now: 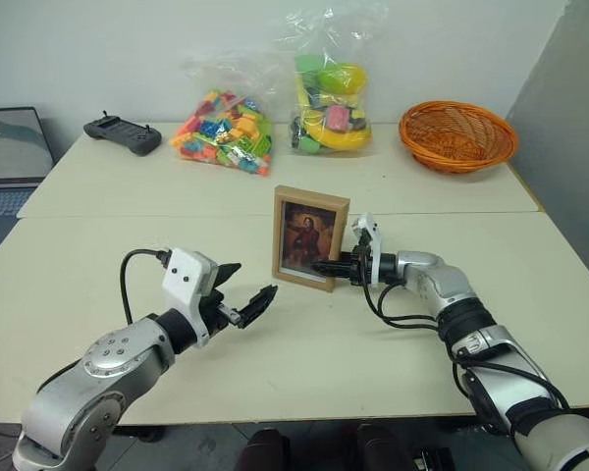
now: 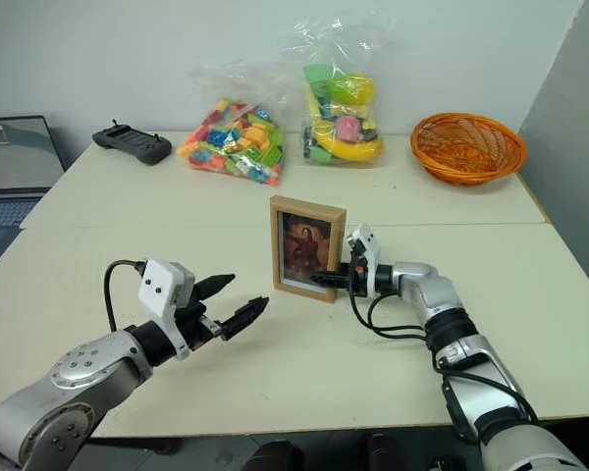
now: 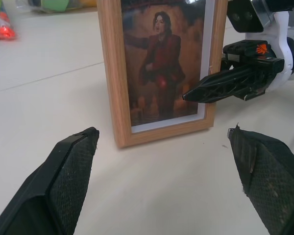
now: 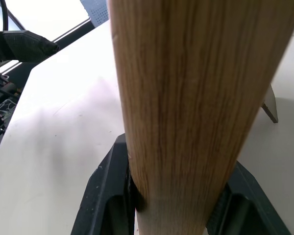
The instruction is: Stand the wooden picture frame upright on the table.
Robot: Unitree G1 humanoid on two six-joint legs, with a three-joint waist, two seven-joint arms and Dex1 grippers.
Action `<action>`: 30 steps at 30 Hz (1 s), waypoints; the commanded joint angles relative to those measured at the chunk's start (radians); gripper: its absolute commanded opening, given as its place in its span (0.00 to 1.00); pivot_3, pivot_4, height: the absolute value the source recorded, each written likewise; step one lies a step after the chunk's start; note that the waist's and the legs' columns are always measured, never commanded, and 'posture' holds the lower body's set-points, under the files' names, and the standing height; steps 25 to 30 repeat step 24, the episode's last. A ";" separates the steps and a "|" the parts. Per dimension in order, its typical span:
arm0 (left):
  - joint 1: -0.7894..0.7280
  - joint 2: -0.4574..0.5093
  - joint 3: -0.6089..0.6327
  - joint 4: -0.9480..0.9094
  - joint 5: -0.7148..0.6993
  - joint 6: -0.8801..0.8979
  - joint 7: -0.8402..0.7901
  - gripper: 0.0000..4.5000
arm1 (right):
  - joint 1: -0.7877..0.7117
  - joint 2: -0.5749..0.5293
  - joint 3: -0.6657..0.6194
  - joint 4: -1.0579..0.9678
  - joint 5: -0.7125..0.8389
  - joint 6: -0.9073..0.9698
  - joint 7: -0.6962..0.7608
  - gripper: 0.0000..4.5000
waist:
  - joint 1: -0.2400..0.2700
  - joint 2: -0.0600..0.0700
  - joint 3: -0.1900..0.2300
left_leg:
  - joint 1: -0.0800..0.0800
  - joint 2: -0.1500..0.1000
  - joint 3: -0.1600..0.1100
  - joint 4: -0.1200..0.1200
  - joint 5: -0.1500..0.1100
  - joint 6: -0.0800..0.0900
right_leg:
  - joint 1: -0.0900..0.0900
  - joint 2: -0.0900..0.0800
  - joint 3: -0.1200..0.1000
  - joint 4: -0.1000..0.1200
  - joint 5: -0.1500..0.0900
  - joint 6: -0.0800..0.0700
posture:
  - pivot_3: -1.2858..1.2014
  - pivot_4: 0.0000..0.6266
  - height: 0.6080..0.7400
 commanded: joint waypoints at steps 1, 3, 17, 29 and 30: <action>-0.023 -0.006 0.015 0.009 0.026 -0.019 -0.041 1.00 | 0.032 -0.010 -0.031 -0.045 -0.029 -0.046 0.032 0.37 | 0.000 0.000 0.000 | 0.000 0.000 0.000 0.000 0.000 0.000 | 0.000 0.000 0.000 0.000 0.000 0.000 | 0.52 0.24 1.00; -0.047 -0.007 0.017 0.037 0.035 -0.018 -0.062 1.00 | 0.051 -0.015 -0.037 -0.066 -0.043 -0.049 0.032 0.47 | 0.001 0.000 0.000 | 0.000 0.000 0.000 0.000 0.000 0.000 | 0.000 0.000 0.000 0.000 0.000 0.000 | 0.52 0.24 1.00; -0.235 0.122 0.102 0.271 -0.018 0.109 -0.316 1.00 | 0.286 -0.321 -0.221 -0.590 0.036 0.259 -0.022 1.00 | 0.005 0.000 0.000 | -0.001 0.000 -0.002 0.001 0.000 0.001 | 0.001 0.000 -0.002 0.000 0.000 0.000 | 0.52 0.24 1.00; -0.376 0.230 0.106 0.443 0.006 0.130 -0.480 1.00 | 0.290 -0.387 -0.326 -0.985 0.240 0.597 -0.156 1.00 | -0.017 0.002 0.001 | 0.000 0.000 -0.007 -0.001 -0.001 0.001 | 0.000 0.003 -0.003 0.001 -0.001 0.000 | 0.52 0.24 1.00; -0.376 0.230 0.106 0.443 0.006 0.130 -0.480 1.00 | 0.290 -0.387 -0.326 -0.985 0.240 0.597 -0.156 1.00 | -0.017 0.002 0.001 | 0.000 0.000 -0.007 -0.001 -0.001 0.001 | 0.000 0.003 -0.003 0.001 -0.001 0.000 | 0.52 0.24 1.00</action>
